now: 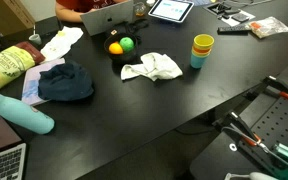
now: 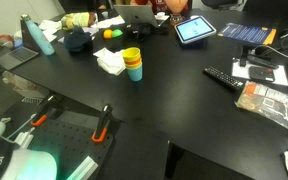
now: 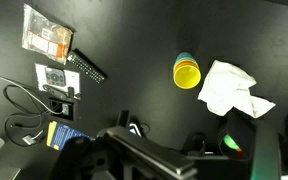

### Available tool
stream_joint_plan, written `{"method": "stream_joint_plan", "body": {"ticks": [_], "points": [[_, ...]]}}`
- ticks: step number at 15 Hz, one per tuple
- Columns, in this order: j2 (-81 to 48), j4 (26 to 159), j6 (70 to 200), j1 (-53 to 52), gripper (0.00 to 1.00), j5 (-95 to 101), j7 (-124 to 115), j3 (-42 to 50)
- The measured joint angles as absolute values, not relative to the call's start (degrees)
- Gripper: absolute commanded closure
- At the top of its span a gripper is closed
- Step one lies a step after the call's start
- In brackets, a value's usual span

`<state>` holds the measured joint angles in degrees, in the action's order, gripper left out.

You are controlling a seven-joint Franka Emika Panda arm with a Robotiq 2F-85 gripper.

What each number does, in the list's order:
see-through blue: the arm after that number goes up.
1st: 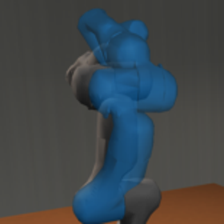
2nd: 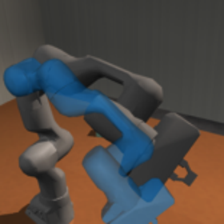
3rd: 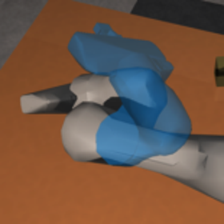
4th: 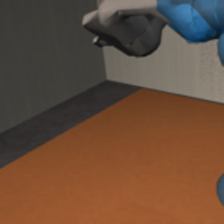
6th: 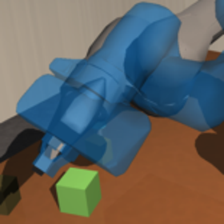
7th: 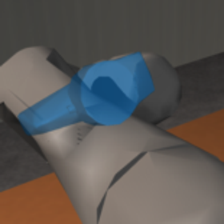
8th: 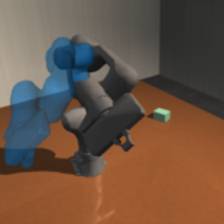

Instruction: Remove the fruits from the black bowl and put them on the table.

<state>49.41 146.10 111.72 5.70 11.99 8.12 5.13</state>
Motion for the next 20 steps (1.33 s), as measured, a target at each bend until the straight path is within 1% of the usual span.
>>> {"method": "stream_joint_plan", "body": {"ticks": [5, 8, 14, 20], "points": [[49.43, 145.59, 111.69, 5.4, 0.0, 11.99, 8.25, 5.23], [45.59, 145.61, 113.32, 3.07, 0.0, 11.63, 10.25, 5.56], [24.94, 138.78, 123.11, -3.95, 0.0, 8.93, 16.82, 5.83], [2.2, 125.23, 134.13, -4.99, 0.0, 4.51, 21.49, 4.15]]}}
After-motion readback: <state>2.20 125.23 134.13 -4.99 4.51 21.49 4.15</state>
